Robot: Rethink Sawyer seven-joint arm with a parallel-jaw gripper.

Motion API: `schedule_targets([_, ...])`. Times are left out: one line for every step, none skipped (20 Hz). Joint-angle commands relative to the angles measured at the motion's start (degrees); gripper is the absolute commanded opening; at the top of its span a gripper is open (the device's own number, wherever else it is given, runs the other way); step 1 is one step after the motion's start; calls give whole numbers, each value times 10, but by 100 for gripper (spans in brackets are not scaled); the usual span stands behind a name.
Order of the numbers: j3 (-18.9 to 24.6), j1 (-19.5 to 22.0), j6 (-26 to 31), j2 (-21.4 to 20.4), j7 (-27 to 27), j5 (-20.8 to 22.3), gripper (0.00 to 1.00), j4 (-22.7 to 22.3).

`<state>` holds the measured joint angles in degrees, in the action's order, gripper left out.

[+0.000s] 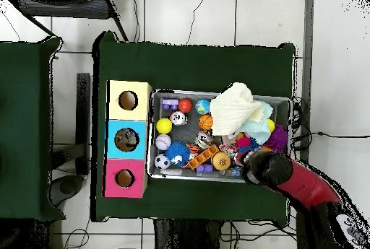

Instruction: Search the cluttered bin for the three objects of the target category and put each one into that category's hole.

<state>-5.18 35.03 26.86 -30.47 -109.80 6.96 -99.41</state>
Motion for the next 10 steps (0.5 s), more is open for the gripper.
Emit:
schedule_targets([78, 25, -39, 26, 9, 35, 100, -81])
schedule_targets([77, 27, -39, 29, 7, 37, 100, -84])
schedule_targets([75, 29, -34, 28, 6, 39, 100, -87])
schedule_targets([73, 29, -27, 29, 5, 39, 100, -90])
schedule_targets([73, 31, -22, 26, 4, 40, 100, -94])
schedule_targets([72, 31, -19, 27, 3, 42, 100, -95])
schedule_targets([71, 32, -8, 23, 5, 42, 100, -98])
schedule_targets([69, 30, 2, 21, 3, 42, 100, -99])
schedule_targets([68, 32, 8, 16, 5, 42, 100, -104])
schedule_targets([68, 31, 9, 11, 4, 42, 100, -109])
